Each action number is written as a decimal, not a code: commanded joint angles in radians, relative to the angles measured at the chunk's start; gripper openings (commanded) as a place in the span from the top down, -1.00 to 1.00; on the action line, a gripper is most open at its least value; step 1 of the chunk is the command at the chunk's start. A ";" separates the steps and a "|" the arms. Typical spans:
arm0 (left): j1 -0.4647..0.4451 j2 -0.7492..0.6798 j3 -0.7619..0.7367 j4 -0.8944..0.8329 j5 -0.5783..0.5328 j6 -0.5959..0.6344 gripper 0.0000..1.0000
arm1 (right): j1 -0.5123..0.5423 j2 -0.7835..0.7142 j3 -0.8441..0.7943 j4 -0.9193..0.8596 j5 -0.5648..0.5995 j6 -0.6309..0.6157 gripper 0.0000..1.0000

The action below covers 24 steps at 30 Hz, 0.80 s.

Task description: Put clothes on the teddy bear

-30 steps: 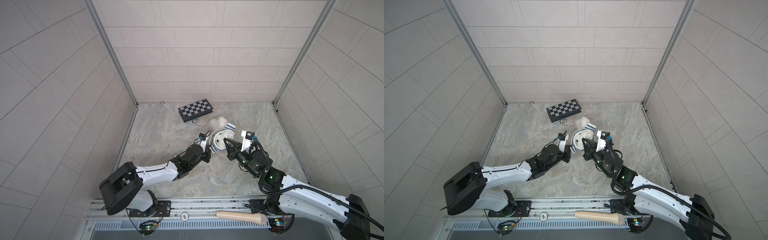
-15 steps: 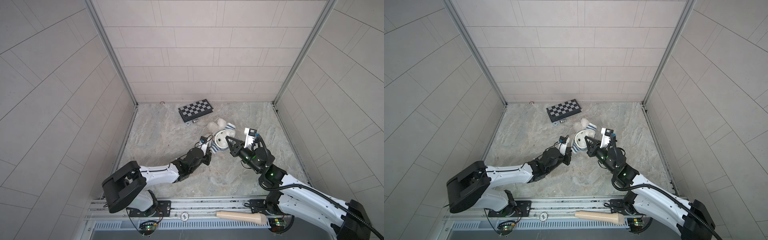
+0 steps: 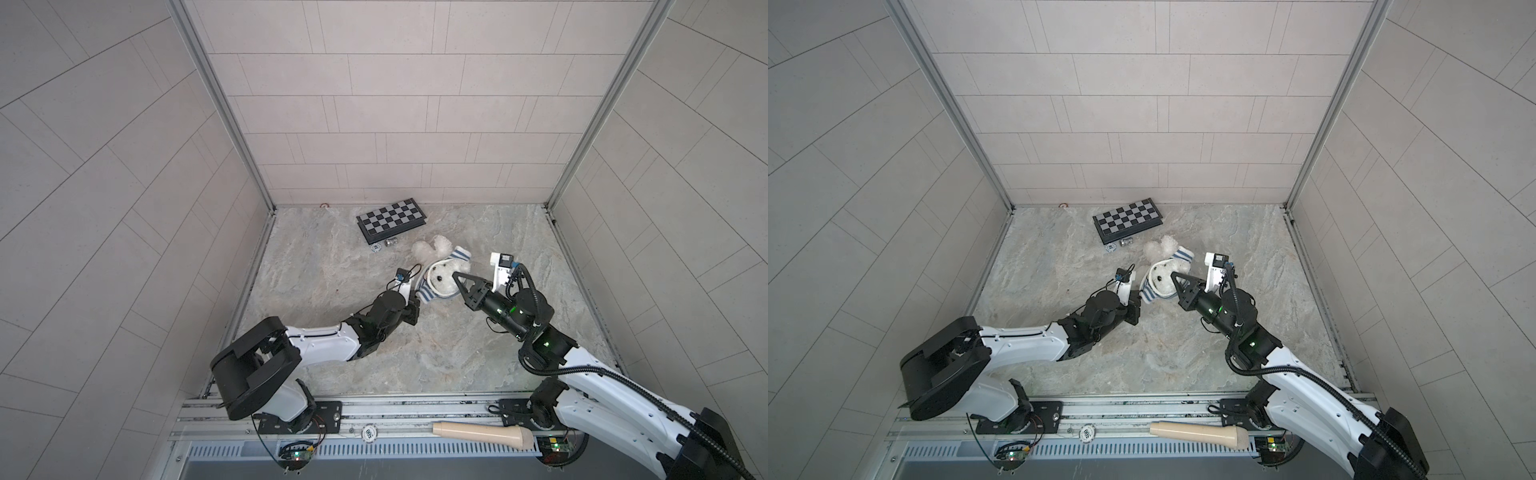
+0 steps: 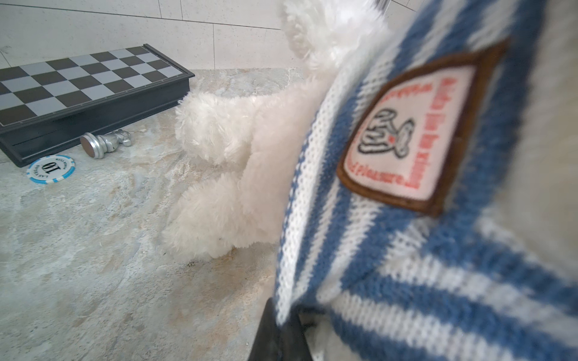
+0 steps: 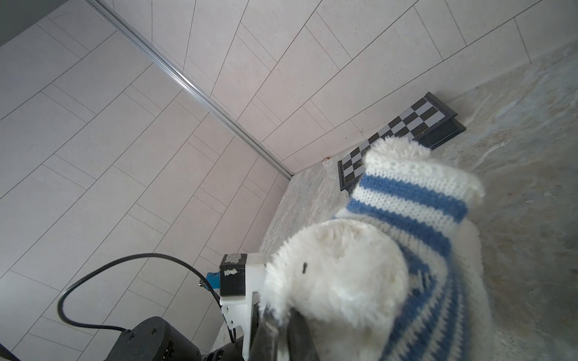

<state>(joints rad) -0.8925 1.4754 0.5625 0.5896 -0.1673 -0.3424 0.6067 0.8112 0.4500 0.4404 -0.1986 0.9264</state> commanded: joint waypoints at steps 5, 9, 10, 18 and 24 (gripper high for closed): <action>0.010 -0.074 -0.089 -0.113 0.081 0.029 1.00 | -0.047 -0.023 0.056 0.095 -0.066 -0.015 1.00; -0.044 -0.139 -0.080 -0.162 0.129 0.045 0.80 | -0.063 0.019 0.077 0.003 -0.124 -0.090 1.00; -0.051 -0.154 -0.085 -0.168 0.133 0.041 0.71 | -0.067 0.022 0.082 -0.016 -0.131 -0.114 1.00; -0.054 -0.299 -0.126 -0.243 0.180 0.007 0.13 | -0.126 0.099 0.209 -0.207 -0.335 -0.374 1.00; -0.039 -0.452 -0.081 -0.444 0.208 0.019 -0.01 | -0.129 0.220 0.281 -0.272 -0.613 -0.618 1.00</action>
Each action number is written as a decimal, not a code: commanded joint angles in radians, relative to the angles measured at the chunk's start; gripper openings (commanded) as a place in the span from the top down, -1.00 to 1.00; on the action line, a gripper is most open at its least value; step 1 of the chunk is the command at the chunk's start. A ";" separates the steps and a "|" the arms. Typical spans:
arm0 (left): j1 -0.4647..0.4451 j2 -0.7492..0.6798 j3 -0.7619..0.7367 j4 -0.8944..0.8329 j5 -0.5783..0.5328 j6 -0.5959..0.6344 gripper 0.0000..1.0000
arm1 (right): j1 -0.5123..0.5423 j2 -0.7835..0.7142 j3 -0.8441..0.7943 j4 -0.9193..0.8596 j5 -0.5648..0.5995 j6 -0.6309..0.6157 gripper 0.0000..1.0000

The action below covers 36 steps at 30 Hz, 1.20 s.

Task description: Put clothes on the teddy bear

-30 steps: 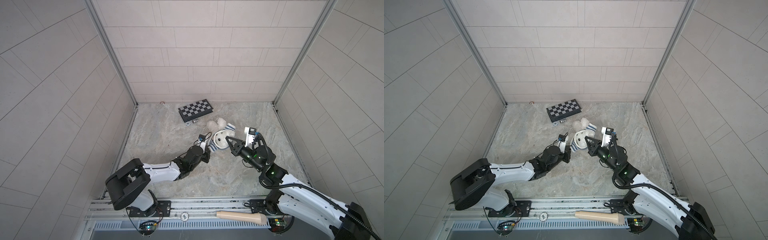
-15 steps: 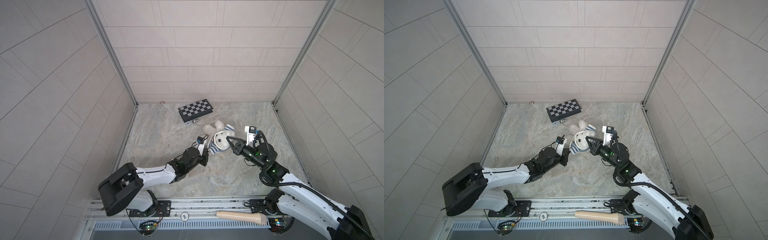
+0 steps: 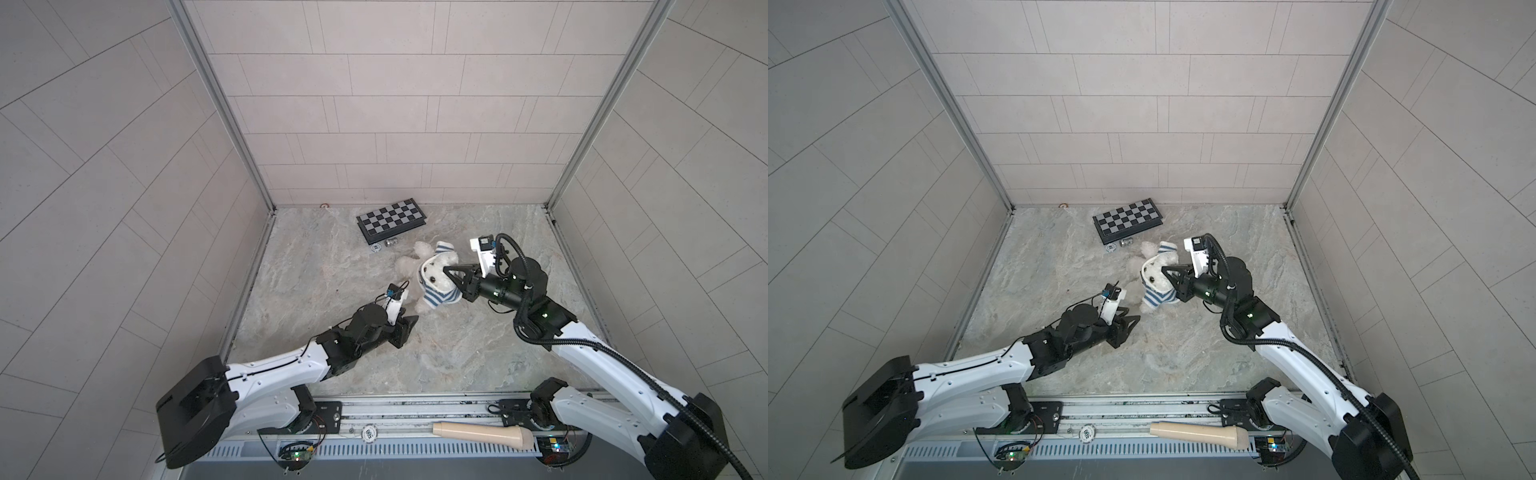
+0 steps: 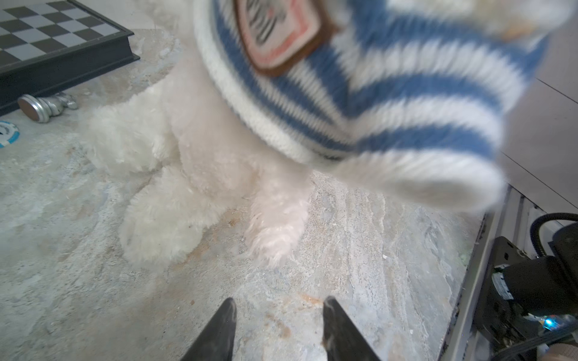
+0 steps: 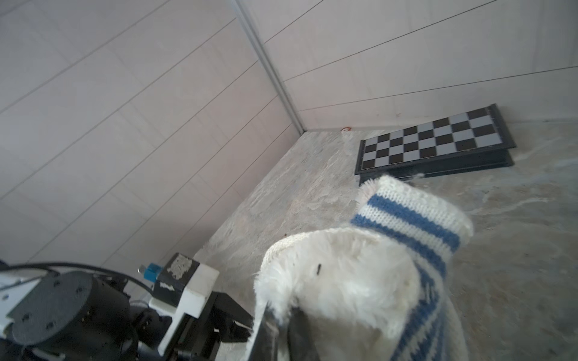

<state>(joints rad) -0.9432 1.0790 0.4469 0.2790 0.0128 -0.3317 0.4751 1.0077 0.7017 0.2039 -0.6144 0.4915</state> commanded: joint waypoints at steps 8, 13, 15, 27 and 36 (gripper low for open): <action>0.228 -0.219 0.114 -0.259 0.261 -0.105 -0.13 | 0.119 0.062 0.181 -0.461 -0.119 -0.772 1.00; 0.376 -0.238 0.175 -0.310 0.385 -0.165 -0.12 | 0.159 0.037 0.169 -0.526 -0.057 -0.972 1.00; 0.424 -0.238 0.187 -0.301 0.437 -0.189 -0.09 | 0.172 0.026 0.152 -0.524 -0.039 -1.029 1.00; 0.429 -0.186 0.332 -0.381 0.567 -0.118 -0.36 | 0.300 -0.001 0.122 -0.527 0.139 -1.242 1.00; 0.326 -0.080 0.363 -0.407 0.506 -0.083 -0.28 | 0.381 0.008 0.146 -0.557 0.220 -1.299 1.00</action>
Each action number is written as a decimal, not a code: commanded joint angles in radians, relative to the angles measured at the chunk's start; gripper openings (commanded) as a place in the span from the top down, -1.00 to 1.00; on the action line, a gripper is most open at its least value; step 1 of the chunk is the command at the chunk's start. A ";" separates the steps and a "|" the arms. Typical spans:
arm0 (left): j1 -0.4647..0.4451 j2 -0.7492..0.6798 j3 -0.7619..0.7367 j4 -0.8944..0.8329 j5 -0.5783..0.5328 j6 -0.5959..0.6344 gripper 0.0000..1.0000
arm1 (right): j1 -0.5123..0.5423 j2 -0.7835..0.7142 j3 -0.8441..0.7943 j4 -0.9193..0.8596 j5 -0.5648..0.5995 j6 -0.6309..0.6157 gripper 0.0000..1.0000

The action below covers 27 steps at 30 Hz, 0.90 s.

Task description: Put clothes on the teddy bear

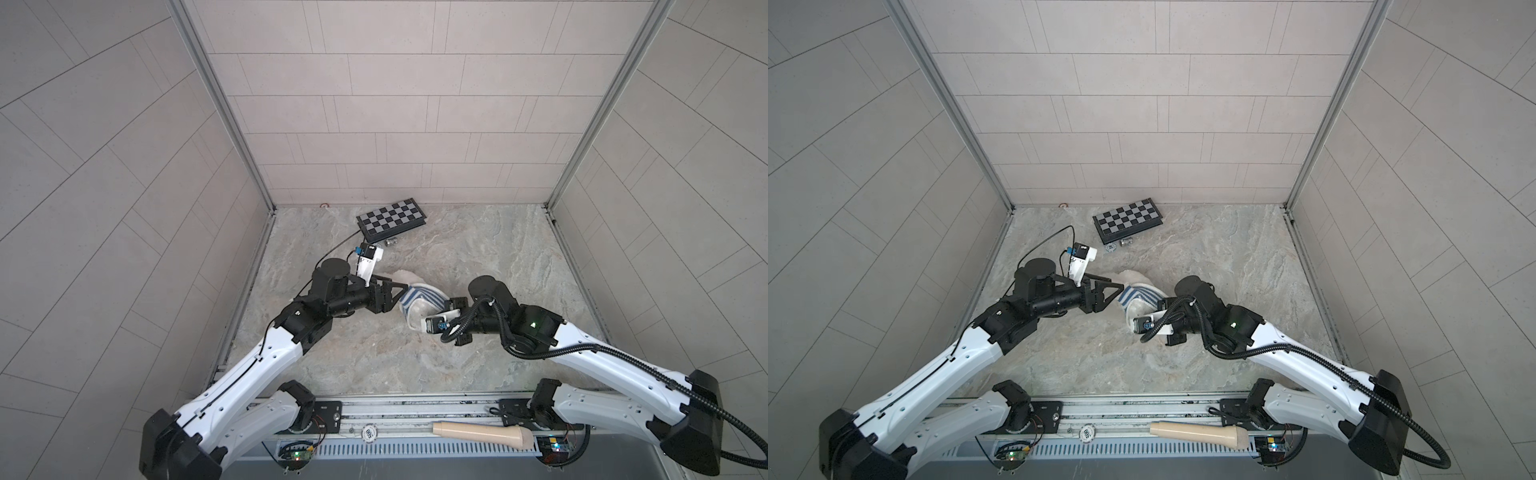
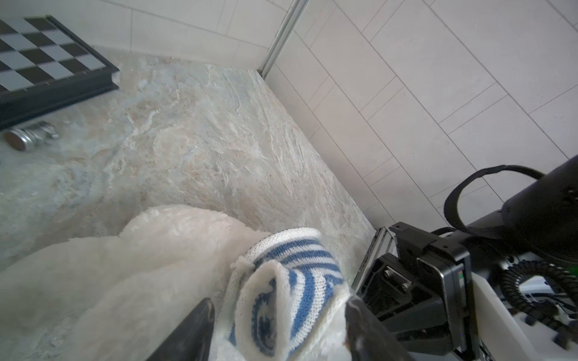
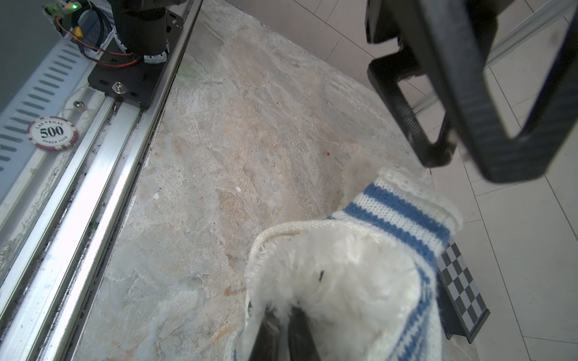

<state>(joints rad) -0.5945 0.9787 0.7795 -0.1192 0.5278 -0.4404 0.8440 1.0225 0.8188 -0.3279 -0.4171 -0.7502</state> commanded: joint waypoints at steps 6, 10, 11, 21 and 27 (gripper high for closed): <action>-0.031 0.034 0.033 0.015 -0.018 0.015 0.26 | 0.036 -0.022 0.024 -0.018 0.060 -0.074 1.00; -0.031 0.031 0.042 0.011 -0.023 0.014 0.71 | 0.047 -0.026 0.019 -0.017 0.084 -0.081 1.00; -0.032 0.028 0.043 0.009 -0.027 0.015 0.79 | 0.052 -0.027 0.018 -0.016 0.089 -0.084 1.00; -0.026 0.071 0.098 -0.061 -0.183 0.028 1.00 | 0.122 -0.047 -0.006 -0.016 0.158 -0.120 1.00; 0.032 0.115 0.077 -0.066 -0.260 0.007 1.00 | 0.135 -0.062 -0.016 -0.007 0.151 -0.126 1.00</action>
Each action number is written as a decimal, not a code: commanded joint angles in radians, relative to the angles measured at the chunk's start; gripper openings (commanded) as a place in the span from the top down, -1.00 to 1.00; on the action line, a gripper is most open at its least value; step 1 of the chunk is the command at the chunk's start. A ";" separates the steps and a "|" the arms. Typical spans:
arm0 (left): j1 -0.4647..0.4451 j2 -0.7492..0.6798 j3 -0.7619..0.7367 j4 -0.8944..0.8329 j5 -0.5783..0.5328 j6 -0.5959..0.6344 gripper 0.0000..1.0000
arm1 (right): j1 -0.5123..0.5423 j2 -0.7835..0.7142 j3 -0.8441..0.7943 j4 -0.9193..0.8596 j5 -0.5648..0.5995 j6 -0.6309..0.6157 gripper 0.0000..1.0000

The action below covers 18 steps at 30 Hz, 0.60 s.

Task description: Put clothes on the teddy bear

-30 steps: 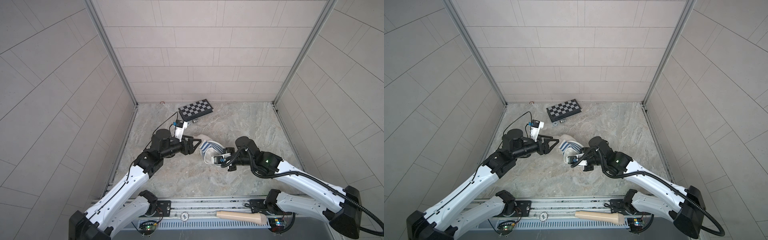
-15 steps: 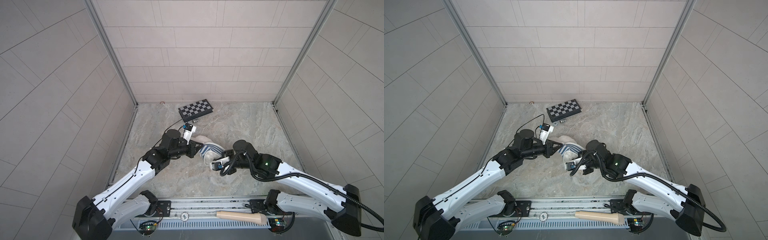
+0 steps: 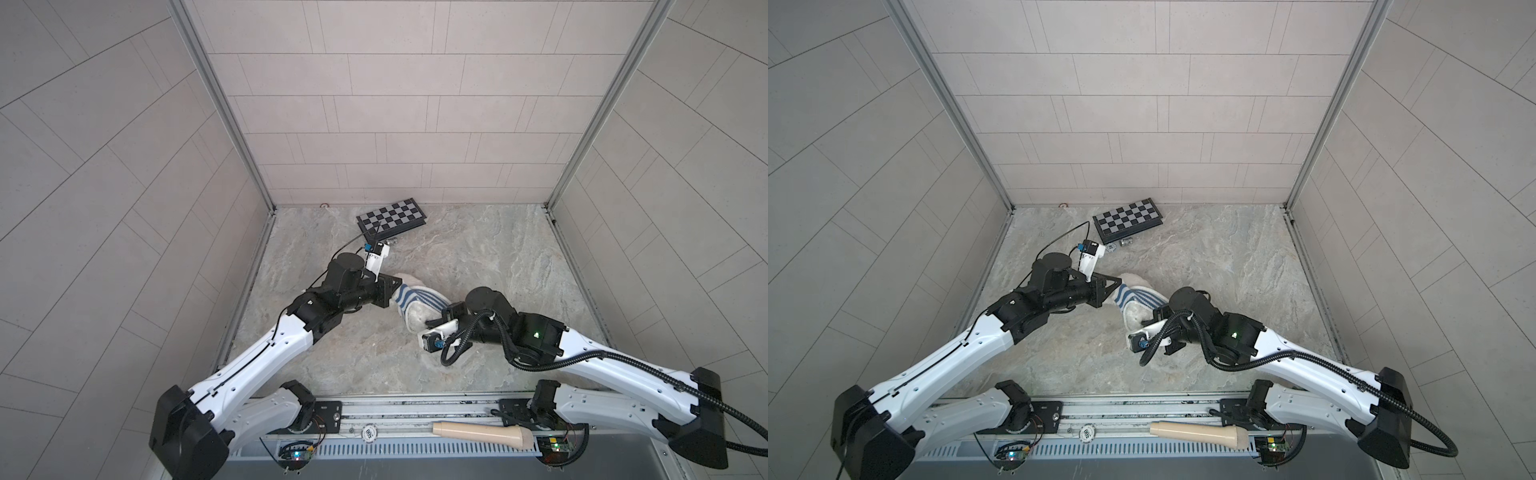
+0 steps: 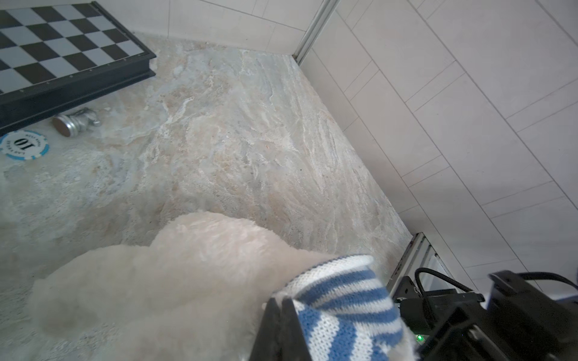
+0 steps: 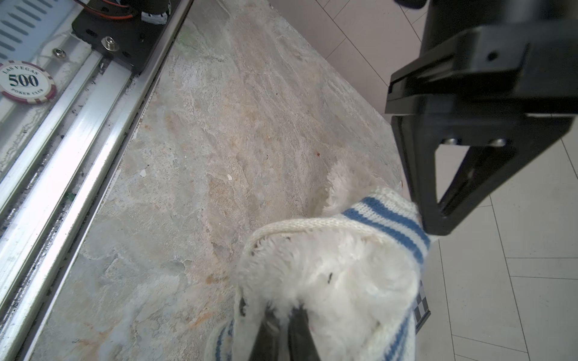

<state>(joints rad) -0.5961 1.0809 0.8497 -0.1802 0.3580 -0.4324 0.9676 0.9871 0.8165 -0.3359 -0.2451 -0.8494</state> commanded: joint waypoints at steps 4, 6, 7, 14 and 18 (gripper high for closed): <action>0.053 0.051 -0.008 -0.019 -0.143 0.018 1.00 | 0.012 -0.039 -0.025 0.017 -0.023 -0.024 1.00; 0.062 0.069 -0.022 -0.005 -0.146 0.017 1.00 | 0.011 -0.042 -0.030 0.026 -0.026 -0.022 1.00; 0.067 0.077 -0.030 0.002 -0.145 0.015 1.00 | 0.012 -0.043 -0.031 0.028 -0.028 -0.021 1.00; 0.087 0.090 -0.050 -0.031 -0.230 0.008 1.00 | 0.012 -0.069 -0.040 0.034 -0.045 -0.024 1.00; 0.087 0.090 -0.050 -0.057 -0.279 0.013 1.00 | 0.015 -0.078 -0.042 0.040 -0.063 -0.025 1.00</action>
<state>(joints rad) -0.5419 1.1694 0.8127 -0.1978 0.2451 -0.4301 0.9680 0.9459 0.7773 -0.2848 -0.2359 -0.8608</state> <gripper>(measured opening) 0.040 0.070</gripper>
